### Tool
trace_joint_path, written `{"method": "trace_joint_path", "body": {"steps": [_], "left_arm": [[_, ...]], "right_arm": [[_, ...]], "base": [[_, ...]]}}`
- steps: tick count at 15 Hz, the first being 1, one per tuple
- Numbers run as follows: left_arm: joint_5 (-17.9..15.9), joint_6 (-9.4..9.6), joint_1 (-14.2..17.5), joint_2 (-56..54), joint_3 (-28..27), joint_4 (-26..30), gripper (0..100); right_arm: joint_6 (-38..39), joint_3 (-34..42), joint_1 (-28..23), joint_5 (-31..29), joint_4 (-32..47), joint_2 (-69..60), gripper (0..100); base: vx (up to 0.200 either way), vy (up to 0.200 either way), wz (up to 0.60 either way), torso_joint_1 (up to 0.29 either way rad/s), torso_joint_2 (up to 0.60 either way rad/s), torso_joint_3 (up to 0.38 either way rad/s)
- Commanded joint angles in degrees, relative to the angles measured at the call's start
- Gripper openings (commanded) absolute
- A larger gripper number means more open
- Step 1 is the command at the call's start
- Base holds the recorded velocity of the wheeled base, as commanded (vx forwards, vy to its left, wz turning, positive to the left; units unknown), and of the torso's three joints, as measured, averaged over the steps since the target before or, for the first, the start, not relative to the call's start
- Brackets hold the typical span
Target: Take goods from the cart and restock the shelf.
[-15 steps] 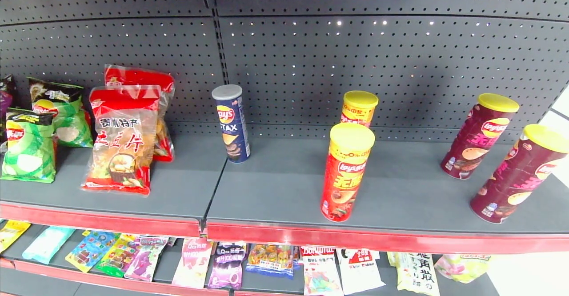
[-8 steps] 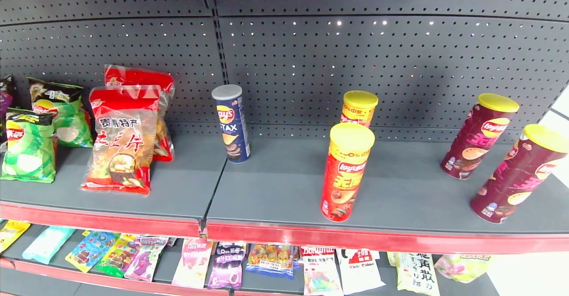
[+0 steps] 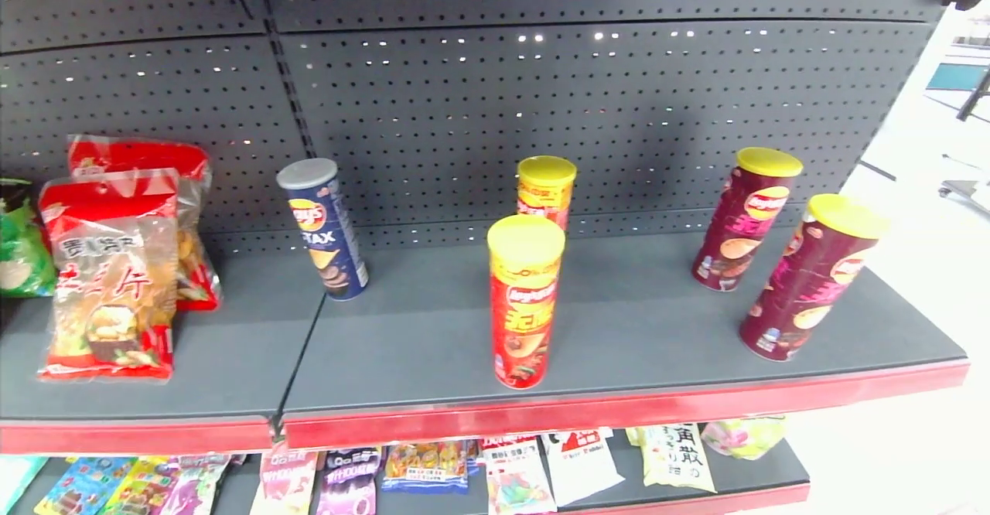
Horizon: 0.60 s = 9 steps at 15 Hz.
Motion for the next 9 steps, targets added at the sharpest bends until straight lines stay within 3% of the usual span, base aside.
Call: {"method": "trace_joint_path", "body": {"steps": [1, 6, 9], "left_arm": [[-0.02, 0.02, 0.00, 0.08, 0.00, -0.02, 100], [-1.25, 0.37, -0.26, 2.19, 0.00, 0.07, 100], [-3.27, 0.63, -2.81, 4.83, 0.00, -0.11, 100]], "right_arm": [[-0.02, -0.01, -0.03, 0.00, -0.01, 0.11, 100], [0.07, -0.01, -0.12, 0.00, -0.01, 0.02, 100], [0.07, -0.01, -0.12, 0.00, -0.01, 0.02, 100]], "base": [[0.000, 0.000, 0.00, 0.000, 0.00, 0.000], [0.000, 0.000, 0.00, 0.000, 0.00, 0.000], [0.000, 0.000, 0.00, 0.000, 0.00, 0.000]]}}
